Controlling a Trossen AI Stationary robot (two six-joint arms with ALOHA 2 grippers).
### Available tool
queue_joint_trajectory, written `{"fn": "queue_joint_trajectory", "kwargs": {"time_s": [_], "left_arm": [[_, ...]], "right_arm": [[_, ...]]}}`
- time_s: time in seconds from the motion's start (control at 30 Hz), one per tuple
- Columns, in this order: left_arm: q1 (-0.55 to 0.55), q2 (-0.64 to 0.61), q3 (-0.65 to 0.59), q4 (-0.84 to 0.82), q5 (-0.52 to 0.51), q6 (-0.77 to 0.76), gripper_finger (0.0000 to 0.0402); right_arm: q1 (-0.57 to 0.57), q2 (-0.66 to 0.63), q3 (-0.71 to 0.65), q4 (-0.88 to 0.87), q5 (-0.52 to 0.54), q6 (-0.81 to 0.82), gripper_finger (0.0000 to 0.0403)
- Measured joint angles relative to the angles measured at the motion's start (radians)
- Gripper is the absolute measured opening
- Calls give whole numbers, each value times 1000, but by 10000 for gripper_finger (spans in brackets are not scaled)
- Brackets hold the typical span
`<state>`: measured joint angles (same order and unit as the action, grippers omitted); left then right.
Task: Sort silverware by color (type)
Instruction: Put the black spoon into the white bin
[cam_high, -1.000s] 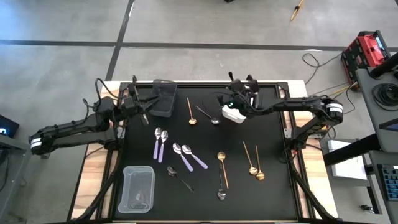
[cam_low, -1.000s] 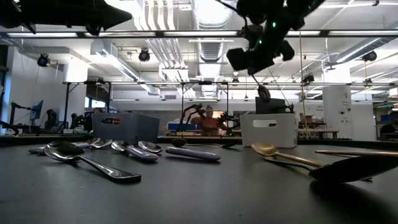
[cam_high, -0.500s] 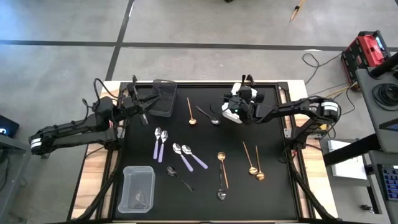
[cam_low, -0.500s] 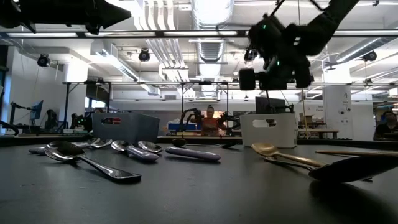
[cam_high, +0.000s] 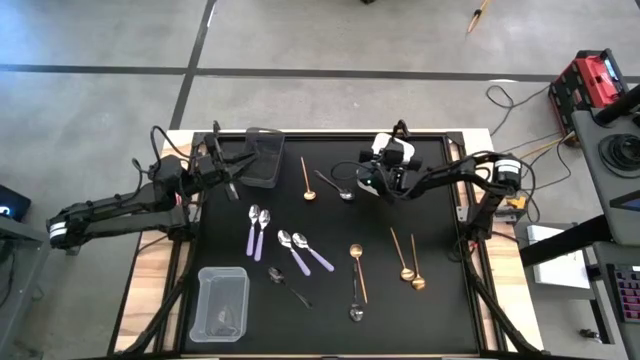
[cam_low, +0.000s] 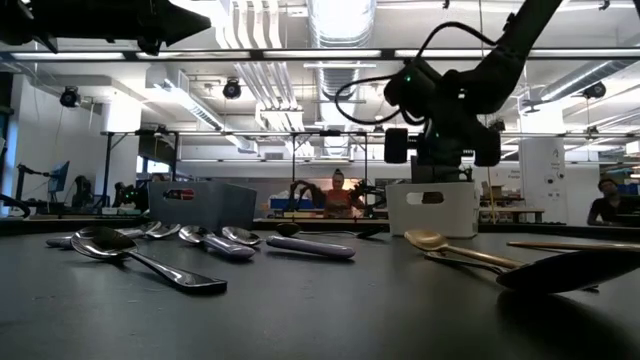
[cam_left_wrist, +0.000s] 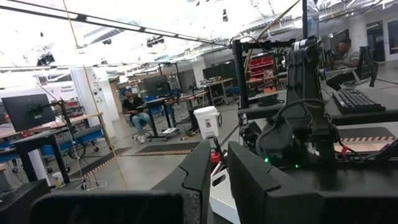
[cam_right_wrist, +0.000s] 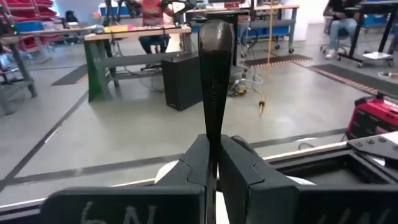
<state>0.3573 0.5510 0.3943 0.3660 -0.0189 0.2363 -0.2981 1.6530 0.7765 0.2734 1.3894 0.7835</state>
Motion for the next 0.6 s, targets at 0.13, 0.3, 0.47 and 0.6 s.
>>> {"fn": "queue_joint_trajectory", "kwargs": {"time_s": [0.13, 0.3, 0.47, 0.6], "left_arm": [[0, 0, 0, 0, 0, 2, 39], [0, 0, 0, 0, 0, 2, 39], [0, 0, 0, 0, 0, 2, 39], [0, 0, 0, 0, 0, 2, 39]], "right_arm": [[-3, 15, 0, 1, 2, 44, 12], [-4, 33, 0, 2, 32, 57, 12], [-5, 46, 0, 1, 55, 45, 12], [-18, 52, 0, -3, 51, 33, 13]]}}
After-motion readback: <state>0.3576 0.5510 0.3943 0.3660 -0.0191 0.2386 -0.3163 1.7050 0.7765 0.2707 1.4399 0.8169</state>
